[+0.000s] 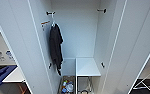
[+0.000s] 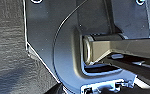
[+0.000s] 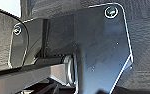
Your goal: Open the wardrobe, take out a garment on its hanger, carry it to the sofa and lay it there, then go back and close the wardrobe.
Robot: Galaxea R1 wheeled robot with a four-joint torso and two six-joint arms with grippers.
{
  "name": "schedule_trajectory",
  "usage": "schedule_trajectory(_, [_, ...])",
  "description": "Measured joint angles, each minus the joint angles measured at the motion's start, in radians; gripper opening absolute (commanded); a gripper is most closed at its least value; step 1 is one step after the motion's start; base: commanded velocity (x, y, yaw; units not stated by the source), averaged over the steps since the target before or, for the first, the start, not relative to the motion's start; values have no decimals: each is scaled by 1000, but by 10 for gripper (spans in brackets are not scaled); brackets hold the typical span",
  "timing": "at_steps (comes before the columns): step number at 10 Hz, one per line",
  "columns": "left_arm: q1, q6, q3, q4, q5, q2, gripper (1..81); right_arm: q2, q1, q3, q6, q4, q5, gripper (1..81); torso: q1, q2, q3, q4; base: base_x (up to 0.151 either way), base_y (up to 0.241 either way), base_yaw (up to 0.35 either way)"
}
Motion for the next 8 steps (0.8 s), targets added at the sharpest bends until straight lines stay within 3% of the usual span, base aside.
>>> schedule_trajectory(1, [-9,44,1,-44,1,1,811,0,5,0,0,0,-1,811,0,0,0,0,0,0,0])
schedule_trajectory(2, [-10,134,1,-103,5,1,811,0,5,0,0,0,-1,811,0,0,0,0,0,0,0])
schedule_trajectory(3, [-7,270,1,-186,20,-2,811,0,4,0,0,1,-2,811,0,0,0,0,0,0,0])
schedule_trajectory(6, [-11,829,1,-614,21,-21,811,-3,4,6,0,1,2,811,0,0,0,0,0,0,0])
schedule_trajectory(7, [-15,979,2,-784,0,-28,811,-13,4,25,0,1,4,811,0,0,0,0,0,0,0])
schedule_trajectory(8, [-22,1081,7,-924,-37,-41,811,-29,5,57,0,1,4,811,0,0,0,0,0,0,0])
